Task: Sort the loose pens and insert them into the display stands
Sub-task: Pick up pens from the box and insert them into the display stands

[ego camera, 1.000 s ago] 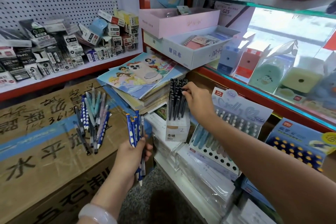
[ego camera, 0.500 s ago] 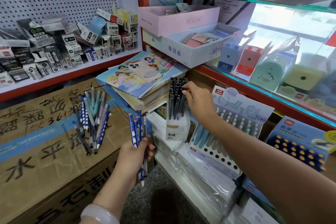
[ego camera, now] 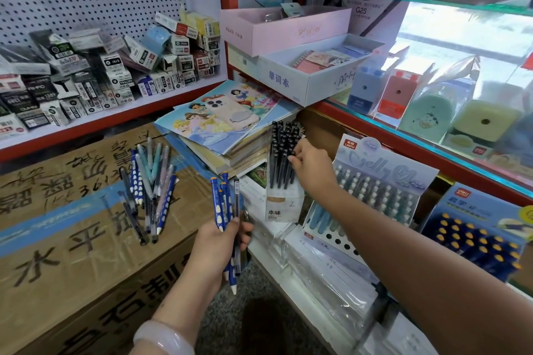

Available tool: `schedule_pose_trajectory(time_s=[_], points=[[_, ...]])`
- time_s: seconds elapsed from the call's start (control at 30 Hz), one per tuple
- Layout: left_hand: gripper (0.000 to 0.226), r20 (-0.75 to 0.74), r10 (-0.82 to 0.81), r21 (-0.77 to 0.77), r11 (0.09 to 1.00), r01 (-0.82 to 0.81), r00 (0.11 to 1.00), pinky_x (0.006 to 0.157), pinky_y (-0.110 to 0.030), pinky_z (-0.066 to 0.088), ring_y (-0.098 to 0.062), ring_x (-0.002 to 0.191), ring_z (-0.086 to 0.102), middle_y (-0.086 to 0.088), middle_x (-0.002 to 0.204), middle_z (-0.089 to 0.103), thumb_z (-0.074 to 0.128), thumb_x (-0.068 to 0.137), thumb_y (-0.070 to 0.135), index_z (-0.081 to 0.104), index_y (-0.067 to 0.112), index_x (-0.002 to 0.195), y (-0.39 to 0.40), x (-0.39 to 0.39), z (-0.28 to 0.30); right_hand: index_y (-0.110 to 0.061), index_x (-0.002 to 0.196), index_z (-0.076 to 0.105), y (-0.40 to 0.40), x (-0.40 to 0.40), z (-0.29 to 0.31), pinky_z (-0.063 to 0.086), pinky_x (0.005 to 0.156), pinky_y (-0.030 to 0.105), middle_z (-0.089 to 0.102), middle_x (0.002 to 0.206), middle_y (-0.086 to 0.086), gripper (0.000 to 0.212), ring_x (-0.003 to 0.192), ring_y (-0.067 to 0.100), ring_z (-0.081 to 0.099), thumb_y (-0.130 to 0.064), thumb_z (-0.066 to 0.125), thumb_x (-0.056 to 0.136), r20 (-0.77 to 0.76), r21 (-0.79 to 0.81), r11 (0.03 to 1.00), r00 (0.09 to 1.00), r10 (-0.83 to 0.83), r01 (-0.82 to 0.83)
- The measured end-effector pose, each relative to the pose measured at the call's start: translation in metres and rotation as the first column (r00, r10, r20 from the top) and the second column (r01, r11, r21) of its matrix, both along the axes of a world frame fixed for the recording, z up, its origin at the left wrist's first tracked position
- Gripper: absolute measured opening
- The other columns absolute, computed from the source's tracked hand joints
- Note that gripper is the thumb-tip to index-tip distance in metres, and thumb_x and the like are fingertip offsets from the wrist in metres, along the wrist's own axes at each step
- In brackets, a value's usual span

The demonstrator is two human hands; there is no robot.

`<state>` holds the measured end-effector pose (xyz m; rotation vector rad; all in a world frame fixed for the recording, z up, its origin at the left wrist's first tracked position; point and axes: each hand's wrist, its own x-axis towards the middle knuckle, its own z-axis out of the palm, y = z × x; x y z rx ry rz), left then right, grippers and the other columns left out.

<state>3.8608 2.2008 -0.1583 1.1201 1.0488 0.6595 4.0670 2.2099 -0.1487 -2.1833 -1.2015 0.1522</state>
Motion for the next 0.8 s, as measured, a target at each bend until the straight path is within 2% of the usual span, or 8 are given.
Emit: schedule_pose_trajectory(time_s=[0.17,0.23,0.27,0.37,0.53,0.63,0.7,0.8], points=[[0.025,0.053,-0.061,0.003,0.998,0.061,0.997,0.051,-0.02,0.045,-0.014,0.054,0.049,-0.009,0.069,0.062,0.041,0.098,0.009,0.061,0.006,0.084,-0.003,0.001,0.005,-0.009,0.101,0.057,-0.013,-0.007,0.012,0.049,0.072,0.03,0.067,0.084,0.004,0.023,0.076,0.018,0.06,-0.03,0.056,0.093,-0.009,0.056,0.997,0.999,-0.054,0.054],[0.024,0.09,-0.076,0.004,0.997,0.076,0.993,0.05,-0.021,0.043,-0.014,0.052,0.047,-0.01,0.069,0.061,0.042,0.098,0.009,0.061,0.006,0.083,-0.004,0.003,0.006,-0.009,0.093,0.061,-0.02,-0.018,0.019,0.054,0.074,0.033,0.067,0.081,0.004,0.025,0.071,0.016,0.062,-0.032,0.051,0.095,-0.133,0.08,0.997,0.991,0.018,-0.007],[0.02,0.113,-0.081,0.002,0.997,0.081,0.99,0.05,-0.021,0.044,-0.014,0.051,0.048,-0.01,0.07,0.064,0.043,0.097,0.008,0.059,0.005,0.086,-0.005,0.005,0.007,-0.008,0.092,0.062,-0.024,-0.027,0.023,0.057,0.074,0.033,0.068,0.082,0.006,0.027,0.07,0.015,0.063,-0.032,0.049,0.096,-0.263,0.059,0.994,0.96,0.1,-0.087],[0.013,0.182,-0.1,-0.007,0.995,0.103,0.978,0.047,-0.019,0.047,-0.009,0.048,0.052,-0.007,0.069,0.068,0.044,0.095,0.006,0.056,0.005,0.101,-0.008,0.01,0.009,-0.011,0.086,0.062,-0.029,-0.05,0.029,0.055,0.064,0.021,0.064,0.081,0.006,0.023,0.07,0.013,0.062,-0.028,0.05,0.096,-0.607,0.044,0.958,0.754,0.252,-0.284],[0.015,0.224,-0.104,0.0,0.994,0.107,0.969,0.049,-0.02,0.049,-0.012,0.051,0.057,-0.008,0.07,0.068,0.045,0.095,0.006,0.056,0.007,0.104,-0.01,0.012,0.011,-0.007,0.086,0.059,-0.028,-0.055,0.033,0.05,0.058,0.016,0.057,0.069,0.004,0.011,0.059,0.008,0.056,-0.017,0.058,0.092,-0.739,0.101,0.97,0.636,0.222,-0.221],[0.014,0.224,-0.082,-0.027,0.996,0.09,0.971,0.05,-0.02,0.053,-0.012,0.05,0.062,-0.011,0.072,0.068,0.044,0.096,0.009,0.056,0.005,0.103,-0.01,0.014,0.01,-0.006,0.087,0.06,-0.029,-0.04,0.045,0.054,0.063,0.017,0.063,0.076,0.006,0.012,0.065,0.011,0.06,-0.016,0.056,0.093,-0.71,0.144,0.978,0.672,0.211,-0.154],[0.016,0.207,-0.059,-0.048,0.996,0.071,0.977,0.05,-0.02,0.054,-0.011,0.048,0.062,-0.013,0.075,0.066,0.043,0.097,0.009,0.054,0.002,0.104,-0.01,0.015,0.008,-0.007,0.09,0.061,-0.03,-0.022,0.057,0.056,0.066,0.02,0.066,0.084,0.009,0.012,0.069,0.012,0.062,-0.016,0.054,0.093,-0.691,0.206,0.979,0.707,0.153,-0.01],[0.021,0.179,-0.021,-0.077,0.996,0.035,0.984,0.049,-0.022,0.055,-0.013,0.049,0.063,-0.015,0.077,0.065,0.043,0.097,0.012,0.054,-0.001,0.109,-0.007,0.015,0.003,-0.008,0.091,0.061,-0.031,0.007,0.07,0.057,0.071,0.022,0.067,0.082,0.006,0.011,0.069,0.011,0.064,-0.017,0.054,0.094,-0.592,0.309,0.932,0.805,0.035,0.187]])
